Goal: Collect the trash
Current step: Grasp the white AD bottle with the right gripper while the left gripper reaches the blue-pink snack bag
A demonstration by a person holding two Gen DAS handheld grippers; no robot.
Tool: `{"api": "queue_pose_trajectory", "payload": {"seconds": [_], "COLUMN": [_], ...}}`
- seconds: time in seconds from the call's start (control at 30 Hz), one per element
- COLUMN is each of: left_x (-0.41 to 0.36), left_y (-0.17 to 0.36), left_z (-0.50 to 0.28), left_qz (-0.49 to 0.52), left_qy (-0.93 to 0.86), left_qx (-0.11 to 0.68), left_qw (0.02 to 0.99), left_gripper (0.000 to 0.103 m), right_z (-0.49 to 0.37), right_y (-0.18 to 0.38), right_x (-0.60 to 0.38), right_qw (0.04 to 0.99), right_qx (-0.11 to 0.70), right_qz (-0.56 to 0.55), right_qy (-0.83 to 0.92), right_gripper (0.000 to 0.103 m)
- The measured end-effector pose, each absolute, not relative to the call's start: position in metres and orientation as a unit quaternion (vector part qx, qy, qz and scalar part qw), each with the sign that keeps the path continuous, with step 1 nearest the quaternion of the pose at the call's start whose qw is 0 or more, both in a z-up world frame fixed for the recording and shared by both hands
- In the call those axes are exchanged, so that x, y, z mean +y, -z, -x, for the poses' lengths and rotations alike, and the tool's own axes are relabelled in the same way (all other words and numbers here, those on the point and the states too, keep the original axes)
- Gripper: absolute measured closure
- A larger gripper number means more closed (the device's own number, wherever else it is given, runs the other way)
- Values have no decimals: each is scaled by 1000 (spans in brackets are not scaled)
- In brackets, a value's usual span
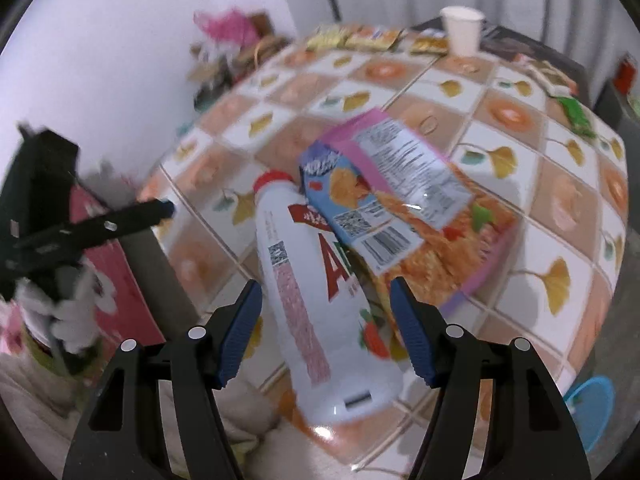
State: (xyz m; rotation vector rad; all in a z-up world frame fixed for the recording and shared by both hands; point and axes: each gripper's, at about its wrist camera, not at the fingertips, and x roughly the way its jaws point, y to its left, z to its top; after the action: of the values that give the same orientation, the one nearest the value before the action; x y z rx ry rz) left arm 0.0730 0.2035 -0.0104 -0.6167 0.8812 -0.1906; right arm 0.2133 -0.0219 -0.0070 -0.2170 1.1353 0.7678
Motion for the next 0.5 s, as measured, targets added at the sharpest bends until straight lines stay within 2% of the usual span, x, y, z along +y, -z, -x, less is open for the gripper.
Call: {"api": "queue_pose_trajectory", "payload": {"seconds": [0.27,0.5], "left_x": [232,236], "left_y": [22,23], "left_z": [-90,-122], "left_qz": [317,319], "left_qy": [95,103], "left_qx": [424,427], "left_qw": [843,840], "left_gripper": [35,35], "right_z": [-214,-206], "right_y": [31,31], "right_x": [25,36], "right_qw": [735,737], "right_qx": [543,534], "right_qz": [203,215], "right_qy": [-352,-354], "right_gripper": [38,40]}}
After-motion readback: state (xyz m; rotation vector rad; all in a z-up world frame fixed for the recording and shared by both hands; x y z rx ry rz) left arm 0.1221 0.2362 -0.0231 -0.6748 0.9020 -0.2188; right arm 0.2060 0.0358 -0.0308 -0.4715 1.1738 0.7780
